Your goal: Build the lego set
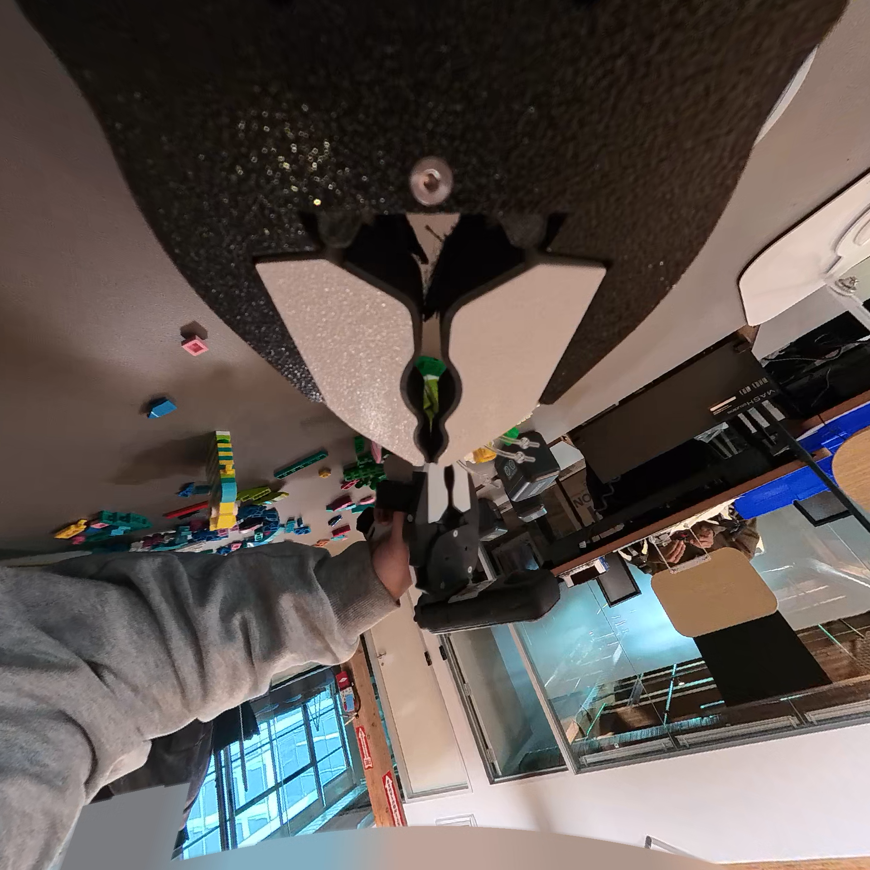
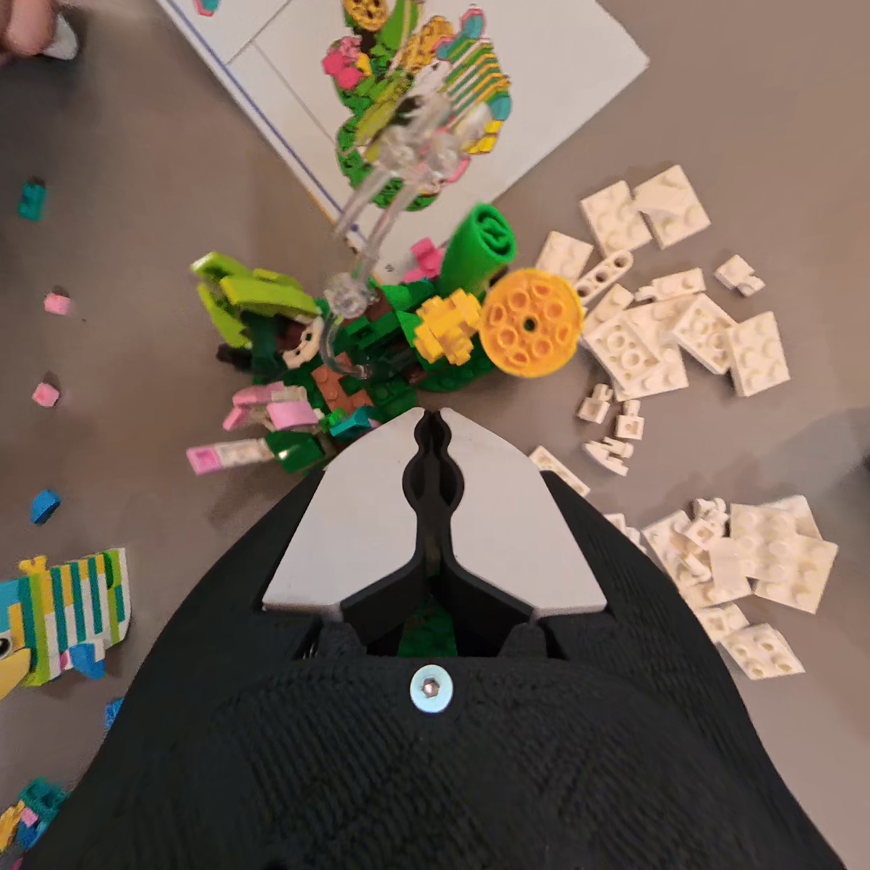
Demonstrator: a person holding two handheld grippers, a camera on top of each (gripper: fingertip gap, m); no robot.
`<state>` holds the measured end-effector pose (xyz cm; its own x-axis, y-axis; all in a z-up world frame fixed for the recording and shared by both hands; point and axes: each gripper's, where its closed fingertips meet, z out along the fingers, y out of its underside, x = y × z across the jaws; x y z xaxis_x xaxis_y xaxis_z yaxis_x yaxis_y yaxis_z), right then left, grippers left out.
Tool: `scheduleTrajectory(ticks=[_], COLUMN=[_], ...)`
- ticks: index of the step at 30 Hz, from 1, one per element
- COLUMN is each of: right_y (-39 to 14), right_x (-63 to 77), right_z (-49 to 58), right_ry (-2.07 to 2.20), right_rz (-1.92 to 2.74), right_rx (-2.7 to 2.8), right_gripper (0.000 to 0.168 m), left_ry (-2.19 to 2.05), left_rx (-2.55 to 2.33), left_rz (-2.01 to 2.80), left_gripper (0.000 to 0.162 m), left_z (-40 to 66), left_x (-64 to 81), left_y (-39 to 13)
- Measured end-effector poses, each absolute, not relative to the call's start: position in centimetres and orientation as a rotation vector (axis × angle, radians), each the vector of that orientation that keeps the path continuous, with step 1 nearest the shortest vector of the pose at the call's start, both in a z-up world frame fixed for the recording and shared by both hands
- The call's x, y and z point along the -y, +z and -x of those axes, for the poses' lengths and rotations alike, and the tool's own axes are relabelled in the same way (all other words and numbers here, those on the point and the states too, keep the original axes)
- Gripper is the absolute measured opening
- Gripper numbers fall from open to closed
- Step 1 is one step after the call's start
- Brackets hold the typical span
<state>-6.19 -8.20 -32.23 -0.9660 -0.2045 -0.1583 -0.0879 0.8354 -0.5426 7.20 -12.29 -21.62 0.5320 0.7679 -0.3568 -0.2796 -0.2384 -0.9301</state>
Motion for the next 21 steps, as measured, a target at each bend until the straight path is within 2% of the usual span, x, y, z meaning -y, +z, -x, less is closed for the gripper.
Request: scheduleTrajectory(ticks=[13, 21], right_y=[-31.2, -26.7], right_x=[6.4, 2.8], right_z=[2.4, 5.1], right_ry=[-0.822, -1.086], right_rz=[0.423, 0.153], right_rx=[-2.733, -2.801], right_gripper=[0.001, 0.006], left_ry=[1.039, 1.026], left_rx=[0.434, 0.438], left_rz=[1.513, 1.502], left_gripper=[0.000, 0.000], left_z=[-7.3, -7.4], left_x=[12.2, 12.2], left_y=[-21.6, -21.5])
